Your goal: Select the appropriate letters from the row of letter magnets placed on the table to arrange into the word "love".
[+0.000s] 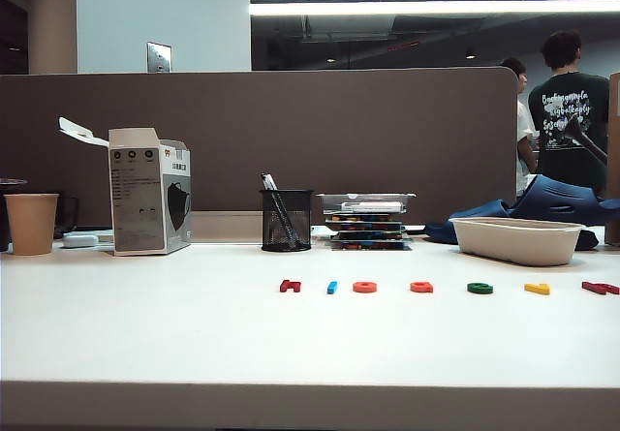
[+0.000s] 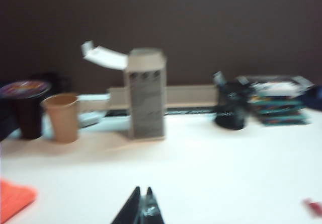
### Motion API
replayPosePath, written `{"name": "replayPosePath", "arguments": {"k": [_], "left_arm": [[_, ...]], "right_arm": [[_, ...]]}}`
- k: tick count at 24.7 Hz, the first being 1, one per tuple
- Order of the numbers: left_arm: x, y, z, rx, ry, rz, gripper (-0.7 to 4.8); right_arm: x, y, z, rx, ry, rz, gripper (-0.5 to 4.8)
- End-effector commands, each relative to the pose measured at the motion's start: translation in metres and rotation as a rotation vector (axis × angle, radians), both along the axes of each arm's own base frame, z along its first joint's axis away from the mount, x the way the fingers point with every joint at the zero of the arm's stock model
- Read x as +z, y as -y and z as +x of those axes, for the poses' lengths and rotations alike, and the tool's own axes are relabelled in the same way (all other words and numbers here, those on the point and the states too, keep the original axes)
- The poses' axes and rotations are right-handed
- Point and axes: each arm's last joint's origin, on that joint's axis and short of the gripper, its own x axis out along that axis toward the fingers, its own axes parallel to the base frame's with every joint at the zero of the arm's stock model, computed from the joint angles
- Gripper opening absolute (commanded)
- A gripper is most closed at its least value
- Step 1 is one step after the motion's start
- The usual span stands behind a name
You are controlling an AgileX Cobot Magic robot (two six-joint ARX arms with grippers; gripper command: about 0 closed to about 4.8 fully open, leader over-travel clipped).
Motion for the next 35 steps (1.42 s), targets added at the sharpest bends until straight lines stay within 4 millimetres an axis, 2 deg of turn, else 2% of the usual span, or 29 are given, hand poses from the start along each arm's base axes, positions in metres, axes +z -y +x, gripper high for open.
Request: {"name": "replayPosePath", "arguments": {"k": [1,5,7,11,13,15,18,22,25,28,30,33,35], "left_arm": [[0.042,0.002,-0.019,-0.128,-0.052,-0.064,-0.05],[0.091,0.002,-0.050,-0.216,-0.154,-0.045,-0.05],[0.140,0.001,-0.072,-0.236,-0.274,0.023,-0.05],[0.192,0.002,-0.077,-0.275,-0.458,0.026,-0.05],[0.232,0.005,-0.073,-0.383,-0.526,-0.030,-0.05],[0.248,0.008,-0.070,-0.450,-0.540,-0.103,-0.05],[0.263,0.013,-0.062,-0.529,-0.579,-0.165,-0.05],[0.272,0.030,-0.037,-0.597,-0.694,-0.216,-0.05],[0.266,0.048,-0.012,-0.546,-0.796,-0.226,-0.05],[0.262,0.057,0.003,-0.530,-0.848,-0.235,-0.05],[0.260,0.067,0.019,-0.527,-0.875,-0.244,-0.05],[0.260,0.071,0.026,-0.531,-0.872,-0.281,-0.05],[0.263,0.072,0.027,-0.564,-0.846,-0.292,-0.05]], "right_arm": [[0.001,0.000,0.000,-0.004,0.022,-0.005,0.03],[0.001,0.000,0.000,-0.004,0.021,-0.004,0.03],[0.001,0.000,0.000,-0.005,0.021,-0.004,0.03],[0.001,0.000,0.000,-0.004,0.021,-0.004,0.03],[0.001,0.000,0.000,-0.005,0.021,-0.004,0.03],[0.001,0.000,0.000,-0.004,0.021,-0.004,0.03],[0.001,0.000,0.000,-0.004,0.020,-0.004,0.03],[0.001,0.000,0.000,-0.007,0.020,0.009,0.02],[0.001,0.000,0.000,-0.012,0.020,0.010,-0.01],[0.001,0.000,0.000,-0.020,0.020,0.014,-0.01],[0.002,0.001,0.000,-0.033,0.021,0.073,-0.01],[0.005,0.001,0.000,-0.039,0.027,0.105,-0.01],[0.014,0.000,-0.002,-0.042,0.044,0.134,-0.01]]}}
